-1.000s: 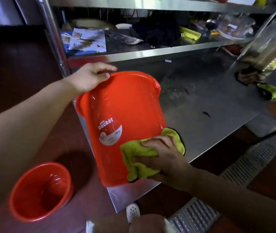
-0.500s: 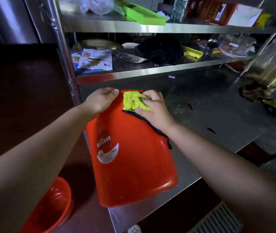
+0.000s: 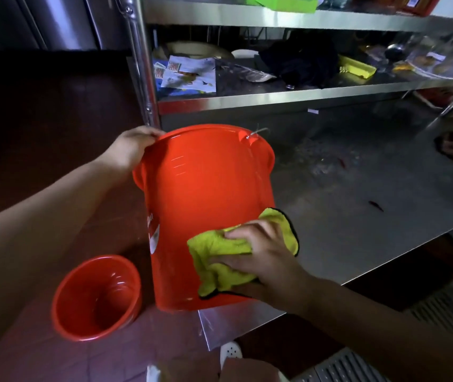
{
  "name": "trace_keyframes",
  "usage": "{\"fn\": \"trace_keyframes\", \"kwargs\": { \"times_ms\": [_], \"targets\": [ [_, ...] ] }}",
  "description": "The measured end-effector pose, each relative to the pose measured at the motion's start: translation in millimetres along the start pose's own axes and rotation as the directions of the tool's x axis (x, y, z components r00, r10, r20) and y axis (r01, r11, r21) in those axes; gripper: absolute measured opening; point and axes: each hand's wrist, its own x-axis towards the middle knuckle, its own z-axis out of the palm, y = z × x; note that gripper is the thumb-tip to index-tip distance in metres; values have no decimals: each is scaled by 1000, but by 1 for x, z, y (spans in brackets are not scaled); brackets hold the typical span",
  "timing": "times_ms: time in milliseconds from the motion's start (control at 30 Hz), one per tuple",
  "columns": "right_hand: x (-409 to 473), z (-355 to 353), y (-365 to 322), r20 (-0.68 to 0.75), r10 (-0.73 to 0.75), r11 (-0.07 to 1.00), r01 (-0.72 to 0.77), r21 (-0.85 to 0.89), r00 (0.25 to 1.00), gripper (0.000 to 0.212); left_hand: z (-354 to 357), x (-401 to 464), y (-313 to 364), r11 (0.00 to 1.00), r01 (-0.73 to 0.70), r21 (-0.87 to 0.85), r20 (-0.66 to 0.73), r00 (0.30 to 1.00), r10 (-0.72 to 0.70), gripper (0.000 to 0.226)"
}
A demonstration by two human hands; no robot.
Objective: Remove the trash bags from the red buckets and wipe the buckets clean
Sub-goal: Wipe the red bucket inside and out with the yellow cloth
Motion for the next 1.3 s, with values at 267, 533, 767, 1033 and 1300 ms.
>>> {"fn": "trace_keyframes", "kwargs": {
  "times_ms": [267, 533, 767, 1033, 1300],
  "targets": [
    [20, 6, -11, -4, -89, 989, 88, -116, 996, 39, 47, 18, 38, 924, -31, 380, 44, 999, 15, 55],
    [84, -24, 78, -238, 204, 967, -234, -103, 949, 43, 75, 27, 44, 972, -47, 231, 113, 993, 21, 47],
    [91, -28, 100, -266, 385, 911, -409, -40, 884, 50, 82, 34, 40, 984, -51, 172, 137, 990, 28, 36],
    [10, -10, 27, -91, 206, 976, -211, -55, 974, 48, 66, 34, 23, 993, -50, 105, 123, 992, 37, 52],
    [8, -11, 40, -128, 107, 992, -115, -59, 986, 45, 69, 35, 27, 998, -18, 58, 133, 991, 10, 21]
  ]
}}
